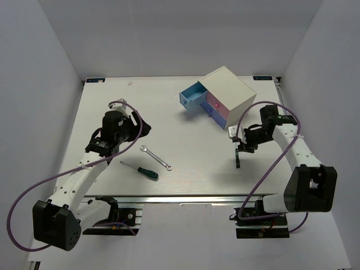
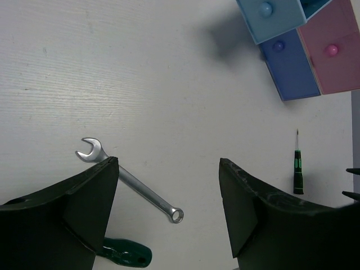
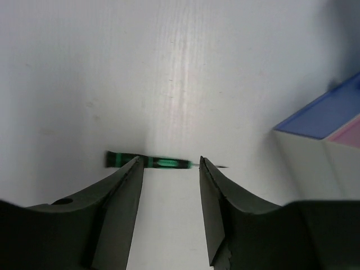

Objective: Sort the tools into containers

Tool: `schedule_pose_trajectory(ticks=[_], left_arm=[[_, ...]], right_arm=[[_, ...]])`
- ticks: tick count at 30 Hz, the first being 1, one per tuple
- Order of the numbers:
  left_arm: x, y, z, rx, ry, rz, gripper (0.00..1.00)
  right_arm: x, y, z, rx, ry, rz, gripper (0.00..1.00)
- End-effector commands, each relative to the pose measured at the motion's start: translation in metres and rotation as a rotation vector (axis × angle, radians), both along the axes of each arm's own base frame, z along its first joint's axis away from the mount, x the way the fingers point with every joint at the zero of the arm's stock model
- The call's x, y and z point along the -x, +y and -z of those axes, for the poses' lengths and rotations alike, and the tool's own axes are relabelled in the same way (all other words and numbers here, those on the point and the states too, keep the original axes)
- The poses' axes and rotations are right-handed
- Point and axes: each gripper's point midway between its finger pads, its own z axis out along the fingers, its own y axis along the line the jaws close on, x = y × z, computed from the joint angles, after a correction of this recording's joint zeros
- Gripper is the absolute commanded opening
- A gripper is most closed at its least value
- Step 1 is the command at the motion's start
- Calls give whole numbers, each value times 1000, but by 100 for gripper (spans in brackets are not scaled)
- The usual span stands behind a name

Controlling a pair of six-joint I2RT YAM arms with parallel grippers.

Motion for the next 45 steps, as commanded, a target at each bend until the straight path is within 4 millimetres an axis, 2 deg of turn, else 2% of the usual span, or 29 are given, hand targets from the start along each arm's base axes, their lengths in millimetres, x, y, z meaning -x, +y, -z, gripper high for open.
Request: schedule_pose_trajectory(ticks=[1,4,5,6,7,10,12,16,20,28,34,35,39,45], left_arm=[[0,-1,-3,15,-11,4,82],[0,-2,-3,12,-7,11,81],[0,-2,-3,10,-6,13,82],[0,-2,-2,8,-5,14,82],[0,-2,-2,9,-4,11,82],[0,-4,0,20,1,14,81],[0,-5,1,28,0,15,82],[-1,-5,-1,29,1,13,82],[-1,-5,0,27,5,11,82],[-2,-6,3,27,11,15,82],[-2,-6,5,29,17,17,81],[-1,-6,6,29,19,16,81],[1,-5,6,30,13,11,81],[3,-4,6,30,16,13,81]], right_arm=[[37,10,-2,-98,365,317,50],[55,13,7,-101,572,530,52],[57,13,11,-98,608,601,63],[54,5,21,-53,617,715,64],[60,3,33,-39,660,788,64],[36,-2,35,-87,596,966,66],[29,-1,38,-100,610,1045,67],[20,-19,58,-14,616,1229,65],[19,-26,69,10,619,1298,62],[23,-27,90,98,715,1377,48],[24,-23,97,162,687,1414,46],[24,-23,98,163,689,1432,43],[24,-34,105,210,680,1526,41],[30,-31,119,244,765,1614,38]])
